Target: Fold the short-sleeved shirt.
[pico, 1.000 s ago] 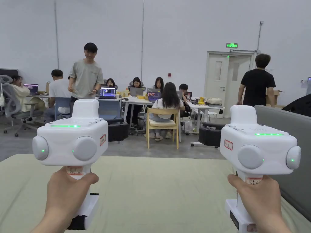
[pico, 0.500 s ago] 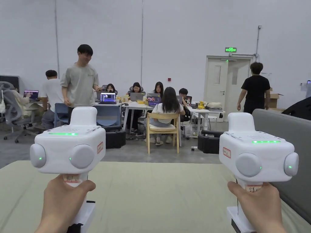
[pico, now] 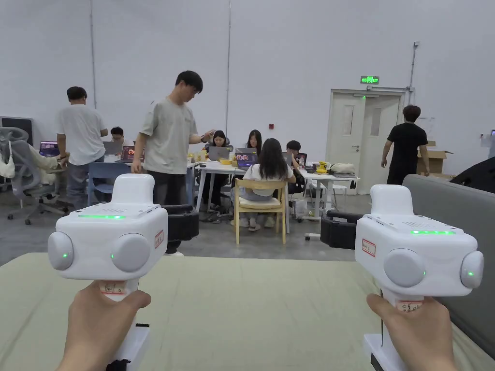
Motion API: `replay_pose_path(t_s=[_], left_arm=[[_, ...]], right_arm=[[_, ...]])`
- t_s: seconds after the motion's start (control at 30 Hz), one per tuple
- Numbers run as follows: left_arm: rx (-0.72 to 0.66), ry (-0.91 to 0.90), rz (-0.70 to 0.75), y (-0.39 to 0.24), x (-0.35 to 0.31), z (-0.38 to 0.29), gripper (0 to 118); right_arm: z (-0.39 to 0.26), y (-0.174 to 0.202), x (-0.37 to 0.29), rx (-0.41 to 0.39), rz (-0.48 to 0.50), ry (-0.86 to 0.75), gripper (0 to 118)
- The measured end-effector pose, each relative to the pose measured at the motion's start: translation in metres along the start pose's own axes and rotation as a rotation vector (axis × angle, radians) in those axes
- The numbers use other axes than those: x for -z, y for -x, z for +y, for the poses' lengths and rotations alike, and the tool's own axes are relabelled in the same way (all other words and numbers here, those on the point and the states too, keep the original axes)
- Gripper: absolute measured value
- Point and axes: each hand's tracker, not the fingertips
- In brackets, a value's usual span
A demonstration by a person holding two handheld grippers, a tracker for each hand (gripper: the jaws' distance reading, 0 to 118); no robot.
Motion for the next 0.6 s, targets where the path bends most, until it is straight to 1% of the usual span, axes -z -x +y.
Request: replay_pose_path(t_s=[0.37,0.6], left_arm=[[-0.012,-0.030,-0.043,-0.0029,-0.0056,0.0037,118],[0.027,-0.034,-0.029,-0.0068,-0.0076,0.0041,118]], right_arm=[[0.0005,-0.0002,0.0005,-0.019,0.000,-0.016,118],[0.0004,0.0024,-0.0028,-0.023,0.004,-0.019,118]])
